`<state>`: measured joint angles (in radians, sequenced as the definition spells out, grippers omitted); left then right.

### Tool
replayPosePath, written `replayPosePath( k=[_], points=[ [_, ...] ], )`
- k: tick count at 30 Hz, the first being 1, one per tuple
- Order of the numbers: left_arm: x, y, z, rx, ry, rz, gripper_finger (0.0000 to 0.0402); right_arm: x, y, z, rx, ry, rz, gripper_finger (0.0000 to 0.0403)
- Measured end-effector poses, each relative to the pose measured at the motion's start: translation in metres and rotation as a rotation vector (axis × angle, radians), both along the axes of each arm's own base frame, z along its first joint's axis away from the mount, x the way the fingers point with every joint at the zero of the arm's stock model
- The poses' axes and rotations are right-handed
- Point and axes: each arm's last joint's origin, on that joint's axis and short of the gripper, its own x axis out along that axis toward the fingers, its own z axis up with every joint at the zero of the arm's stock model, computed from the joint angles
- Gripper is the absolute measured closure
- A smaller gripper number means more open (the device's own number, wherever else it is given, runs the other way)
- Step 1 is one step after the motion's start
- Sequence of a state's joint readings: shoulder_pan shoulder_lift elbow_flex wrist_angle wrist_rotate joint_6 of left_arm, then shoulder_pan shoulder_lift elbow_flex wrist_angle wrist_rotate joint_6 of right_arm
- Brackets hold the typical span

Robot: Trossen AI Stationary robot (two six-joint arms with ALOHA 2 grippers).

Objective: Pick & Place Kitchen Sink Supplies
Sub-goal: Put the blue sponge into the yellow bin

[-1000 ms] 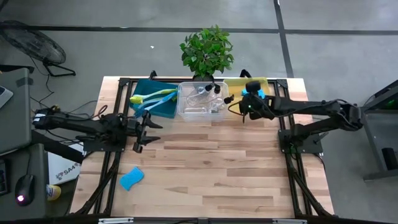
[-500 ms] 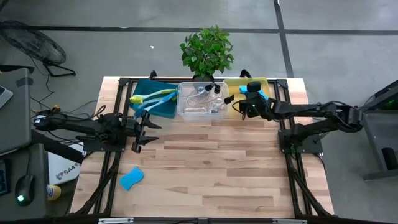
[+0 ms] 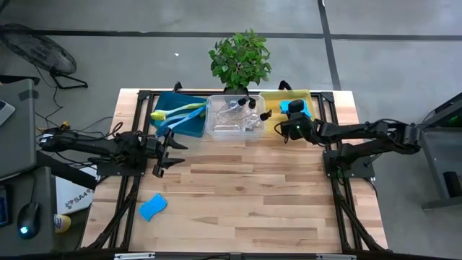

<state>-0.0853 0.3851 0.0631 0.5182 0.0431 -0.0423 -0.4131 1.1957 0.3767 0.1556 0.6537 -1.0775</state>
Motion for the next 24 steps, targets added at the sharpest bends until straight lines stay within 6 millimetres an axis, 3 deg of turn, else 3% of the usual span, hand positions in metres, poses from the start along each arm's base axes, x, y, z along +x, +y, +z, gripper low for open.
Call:
replayPosePath(
  k=[11,24],
  points=[
    [0.0000,0.0000,0.0000,-0.015,0.002,-0.002,0.0191,0.0010,0.0000,0.0008,0.001,-0.014,0.011,0.0335],
    [0.0000,0.0000,0.0000,-0.014,0.002,-0.003,0.0191,0.0012,-0.0002,0.0013,0.017,-0.063,-0.021,0.0229]
  ],
)
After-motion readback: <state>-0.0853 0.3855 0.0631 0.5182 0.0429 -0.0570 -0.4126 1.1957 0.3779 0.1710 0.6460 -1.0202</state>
